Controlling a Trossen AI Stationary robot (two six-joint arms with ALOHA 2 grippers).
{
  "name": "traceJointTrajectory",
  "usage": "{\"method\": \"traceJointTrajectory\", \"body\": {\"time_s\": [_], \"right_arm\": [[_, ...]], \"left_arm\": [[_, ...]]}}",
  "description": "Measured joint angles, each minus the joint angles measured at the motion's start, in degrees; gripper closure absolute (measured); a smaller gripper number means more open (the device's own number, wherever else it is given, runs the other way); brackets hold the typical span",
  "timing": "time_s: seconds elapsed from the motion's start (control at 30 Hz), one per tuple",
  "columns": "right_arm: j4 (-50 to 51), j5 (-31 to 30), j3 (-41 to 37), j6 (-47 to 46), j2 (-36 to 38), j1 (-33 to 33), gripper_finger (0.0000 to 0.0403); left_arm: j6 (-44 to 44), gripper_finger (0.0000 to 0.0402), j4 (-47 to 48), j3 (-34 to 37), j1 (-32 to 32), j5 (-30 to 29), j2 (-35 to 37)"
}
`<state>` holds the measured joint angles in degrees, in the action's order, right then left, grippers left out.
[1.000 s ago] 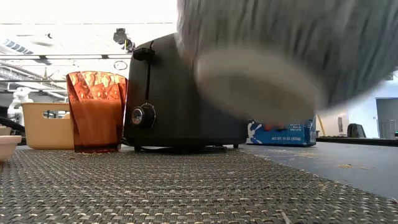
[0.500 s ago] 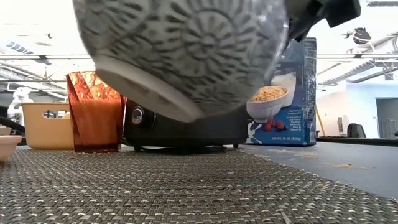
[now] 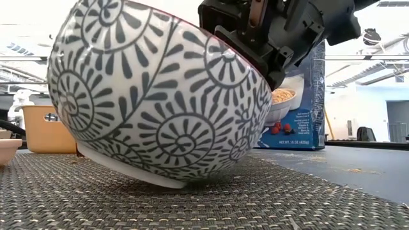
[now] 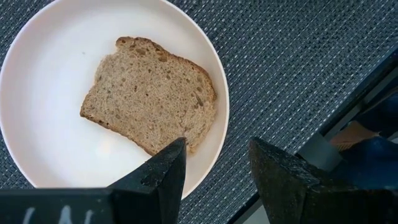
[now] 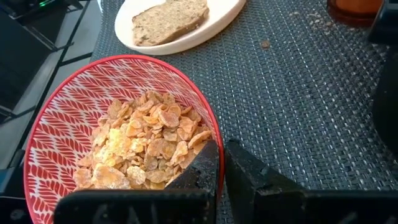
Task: Arrange a breakfast setting
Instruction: Put the red bowl to the gray tablemat to the right of the light orange plate
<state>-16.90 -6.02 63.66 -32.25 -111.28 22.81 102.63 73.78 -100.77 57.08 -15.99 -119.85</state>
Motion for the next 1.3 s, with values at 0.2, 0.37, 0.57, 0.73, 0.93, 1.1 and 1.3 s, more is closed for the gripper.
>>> {"method": "traceJointTrajectory", "body": {"time_s": [0.2, 0.37, 0.57, 0.73, 0.93, 1.1, 1.3], "right_arm": [[0.0, 0.1, 0.0, 0.1, 0.0, -0.2, 0.0394], [-0.1, 0.0, 0.0, 0.1, 0.0, -0.3, 0.0394], [-0.2, 0.1, 0.0, 0.0, 0.0, -0.5, 0.0394], [-0.2, 0.0, 0.0, 0.0, 0.0, -1.1, 0.0394], [-0.4, 0.1, 0.0, 0.1, 0.0, -1.2, 0.0394], [-0.4, 0.1, 0.0, 0.2, 0.0, -1.2, 0.0394], [-0.4, 0.1, 0.0, 0.2, 0.0, -1.1, 0.0391]], "left_arm": [[0.0, 0.0220, -0.1, 0.0, 0.0, -1.0, 0.0], [0.0, 0.0220, -0.1, 0.0, 0.0, -1.1, 0.0], [0.0, 0.0220, -0.2, 0.0, 0.0, -1.1, 0.0], [0.0, 0.0220, -0.3, 0.0, 0.0, -1.0, 0.0], [0.0, 0.0220, -0.3, 0.0, 0.0, -1.0, 0.0], [0.0, 0.0220, -0.3, 0.0, 0.0, -1.0, 0.0], [0.0, 0.0220, -0.3, 0.0, 0.0, -1.0, 0.0]]}}
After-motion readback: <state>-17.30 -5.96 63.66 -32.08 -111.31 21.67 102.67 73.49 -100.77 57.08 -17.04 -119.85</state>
